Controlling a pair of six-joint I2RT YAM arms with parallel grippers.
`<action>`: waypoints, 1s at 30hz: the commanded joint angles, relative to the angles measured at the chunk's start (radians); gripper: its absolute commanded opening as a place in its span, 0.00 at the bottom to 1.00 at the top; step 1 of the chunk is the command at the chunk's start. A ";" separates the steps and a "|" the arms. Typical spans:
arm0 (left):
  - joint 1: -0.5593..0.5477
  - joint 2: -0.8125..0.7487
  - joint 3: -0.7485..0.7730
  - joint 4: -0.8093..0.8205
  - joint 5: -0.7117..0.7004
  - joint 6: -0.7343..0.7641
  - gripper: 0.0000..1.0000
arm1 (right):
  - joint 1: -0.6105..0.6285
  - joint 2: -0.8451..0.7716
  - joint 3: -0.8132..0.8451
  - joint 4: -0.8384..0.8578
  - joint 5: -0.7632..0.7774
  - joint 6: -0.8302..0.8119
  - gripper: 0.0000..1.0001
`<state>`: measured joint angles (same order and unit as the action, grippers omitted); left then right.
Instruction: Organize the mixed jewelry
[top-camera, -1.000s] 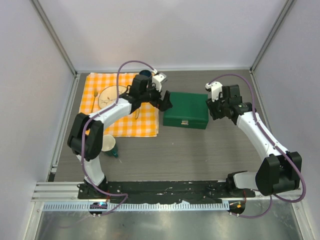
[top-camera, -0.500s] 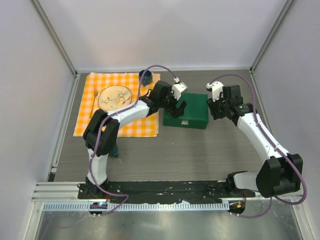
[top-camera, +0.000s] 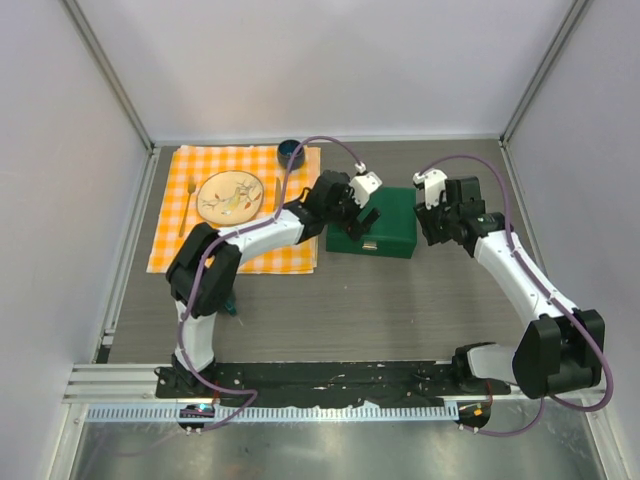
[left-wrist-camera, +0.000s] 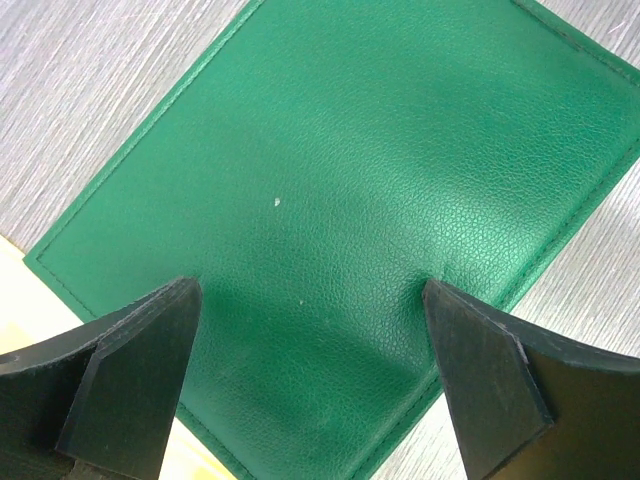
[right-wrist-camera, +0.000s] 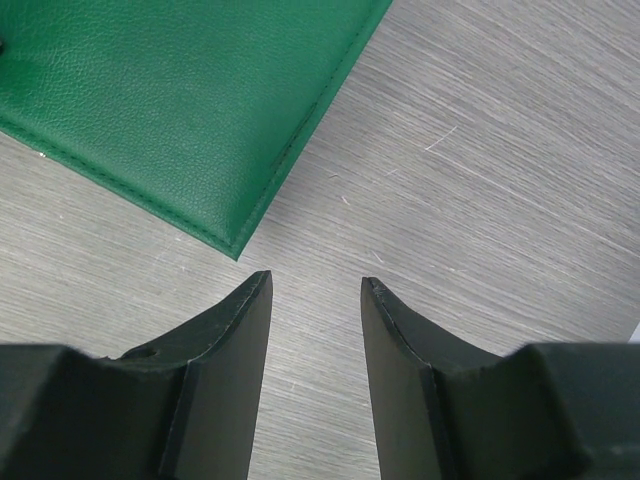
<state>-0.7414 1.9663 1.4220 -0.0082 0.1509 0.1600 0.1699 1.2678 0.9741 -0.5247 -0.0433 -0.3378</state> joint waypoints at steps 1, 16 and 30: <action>-0.016 -0.043 -0.043 -0.053 -0.048 -0.011 1.00 | -0.015 -0.044 0.020 0.066 0.026 0.026 0.47; 0.010 -0.280 0.100 -0.251 -0.276 -0.079 1.00 | -0.024 -0.059 0.132 0.092 0.105 0.126 0.86; 0.355 -0.475 0.163 -0.352 -0.200 -0.287 1.00 | -0.148 0.001 0.414 0.103 0.235 0.313 1.00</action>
<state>-0.4530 1.5757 1.5707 -0.3351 -0.0711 -0.0799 0.0399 1.2613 1.2766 -0.4690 0.1429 -0.0643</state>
